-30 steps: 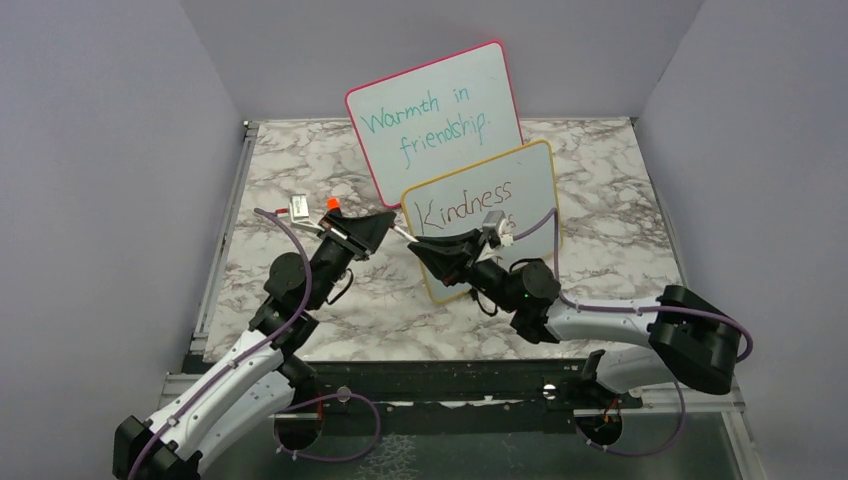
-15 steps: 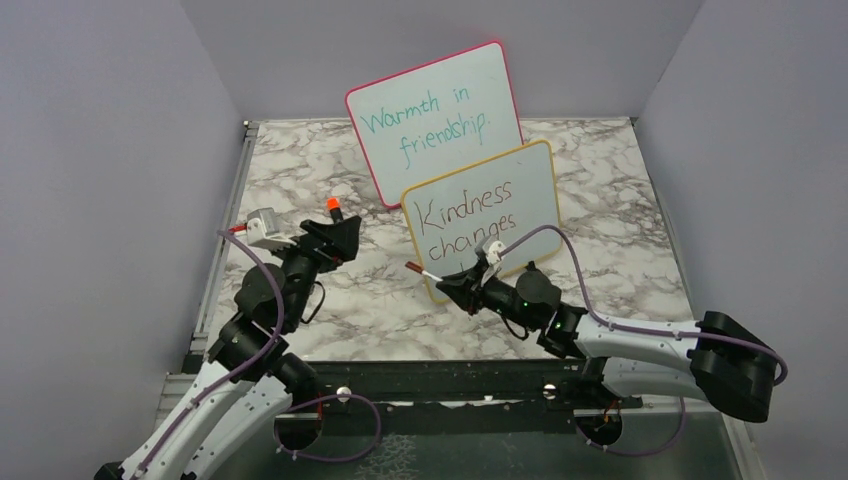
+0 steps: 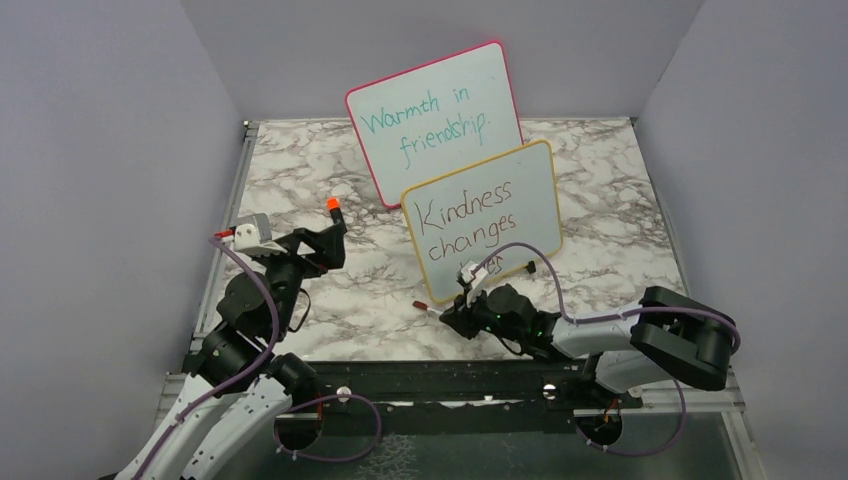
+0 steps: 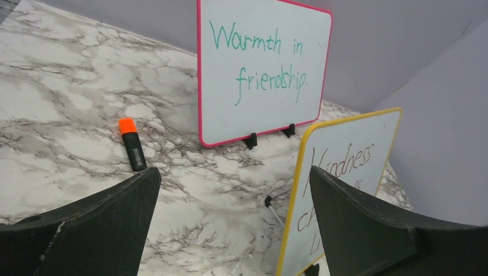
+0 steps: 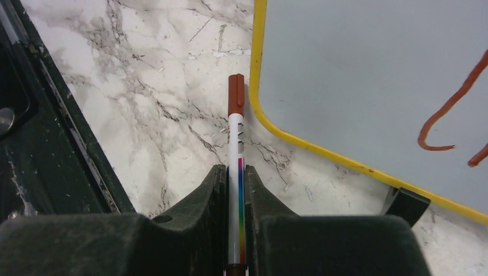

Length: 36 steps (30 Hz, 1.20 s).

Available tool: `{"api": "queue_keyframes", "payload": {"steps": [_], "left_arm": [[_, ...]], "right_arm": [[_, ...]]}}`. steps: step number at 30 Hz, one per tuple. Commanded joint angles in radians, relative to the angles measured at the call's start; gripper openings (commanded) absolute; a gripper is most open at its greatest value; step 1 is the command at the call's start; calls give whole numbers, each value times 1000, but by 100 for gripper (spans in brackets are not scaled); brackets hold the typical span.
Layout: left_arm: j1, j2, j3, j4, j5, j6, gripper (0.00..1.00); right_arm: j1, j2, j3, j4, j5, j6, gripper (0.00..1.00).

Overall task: Write a sentence on the whiteboard
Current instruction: Place the whiteboard marker at the center of the board, then reset both arms

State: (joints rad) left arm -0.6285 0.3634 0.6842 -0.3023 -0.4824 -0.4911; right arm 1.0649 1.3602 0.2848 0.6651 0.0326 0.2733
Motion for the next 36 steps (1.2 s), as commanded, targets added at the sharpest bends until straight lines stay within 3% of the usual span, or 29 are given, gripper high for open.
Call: {"api": "queue_keyframes", "payload": {"steps": [1,8,14,18,20,25,30,36], "left_arm": [[0,-18,19,-36,-30,68,99],[0,-25,17,-35,-13,85,99],[1,-21,22,-41,-3,92,99],[1,-26,25,-42,12,103,99],[1,-31,27,-41,18,115,99],[1,-52,55,-44,42,174,99],[0,-103,69,-52,-16,223,99],[0,-205,35,-33,-114,247,99]], "right_arm": [[42,68,-7,24,66,48,10],[66,30,-16,-44,177,99,27],[66,-151,0,-255,272,120,37],[66,-347,48,-478,351,132,42],[66,-447,88,-607,407,130,52],[66,-678,248,-975,675,176,64],[66,-808,459,-1315,944,256,78],[66,-920,593,-1544,1097,341,86]]}}
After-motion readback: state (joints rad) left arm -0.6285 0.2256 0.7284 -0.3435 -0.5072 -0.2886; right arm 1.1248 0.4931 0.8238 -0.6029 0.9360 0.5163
